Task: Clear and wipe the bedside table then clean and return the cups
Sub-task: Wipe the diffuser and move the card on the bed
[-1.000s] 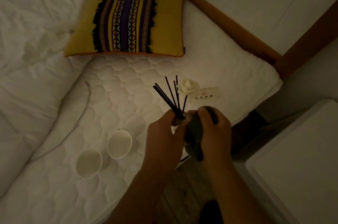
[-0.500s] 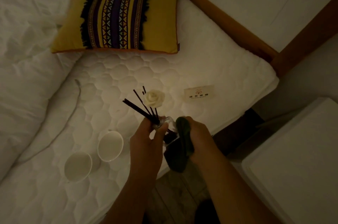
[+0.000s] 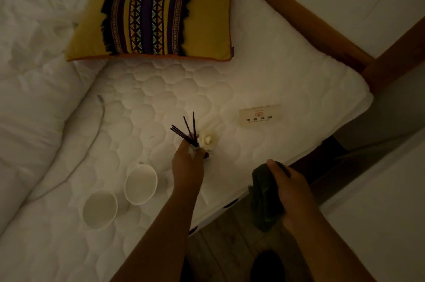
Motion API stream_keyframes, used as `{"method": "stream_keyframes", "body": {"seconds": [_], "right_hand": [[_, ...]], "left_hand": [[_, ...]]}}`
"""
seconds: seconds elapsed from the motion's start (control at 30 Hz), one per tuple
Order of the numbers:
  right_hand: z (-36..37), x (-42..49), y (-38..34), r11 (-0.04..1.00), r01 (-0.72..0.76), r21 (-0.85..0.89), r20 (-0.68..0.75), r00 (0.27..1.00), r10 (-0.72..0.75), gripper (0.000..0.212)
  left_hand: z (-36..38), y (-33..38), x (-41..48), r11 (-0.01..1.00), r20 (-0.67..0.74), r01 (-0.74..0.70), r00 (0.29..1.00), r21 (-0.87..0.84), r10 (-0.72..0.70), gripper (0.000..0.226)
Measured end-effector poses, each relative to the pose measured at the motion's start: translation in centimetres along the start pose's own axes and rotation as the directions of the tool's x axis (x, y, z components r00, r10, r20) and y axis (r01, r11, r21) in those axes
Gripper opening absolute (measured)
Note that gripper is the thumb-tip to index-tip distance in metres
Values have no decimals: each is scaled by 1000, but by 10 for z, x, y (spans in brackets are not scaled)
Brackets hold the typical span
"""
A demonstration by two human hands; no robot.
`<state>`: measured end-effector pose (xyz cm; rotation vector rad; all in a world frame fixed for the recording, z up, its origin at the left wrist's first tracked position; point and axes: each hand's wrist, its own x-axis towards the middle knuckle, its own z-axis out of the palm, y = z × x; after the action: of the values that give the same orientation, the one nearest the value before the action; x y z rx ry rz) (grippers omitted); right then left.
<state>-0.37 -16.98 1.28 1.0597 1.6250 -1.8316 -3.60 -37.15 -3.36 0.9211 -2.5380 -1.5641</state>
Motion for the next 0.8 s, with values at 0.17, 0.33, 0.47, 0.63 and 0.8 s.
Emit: {"method": "stream_keyframes", "body": {"seconds": [0.17,0.33,0.47,0.63,0.8], "right_hand": [[-18,-1,2,997,-42,61,2,999,42,40],[-33,-3,10,988,-140,70,17,990,139,56],[-52,-5,21,987,-152,48,-4,988,152,53],[-73,-8,27,986,-164,37,-5,986,164,55],[-71,-14,20,998,-69,-7,4,998,69,46]], "left_hand": [[8,1,-26,976,-69,137,986,-168,-150,67],[43,6,-87,951,-234,255,927,-173,-292,34],[81,41,-70,965,5,162,986,-206,-165,29],[112,70,-5,996,98,32,995,-80,-24,67],[117,71,6,996,83,-63,995,64,57,18]]}}
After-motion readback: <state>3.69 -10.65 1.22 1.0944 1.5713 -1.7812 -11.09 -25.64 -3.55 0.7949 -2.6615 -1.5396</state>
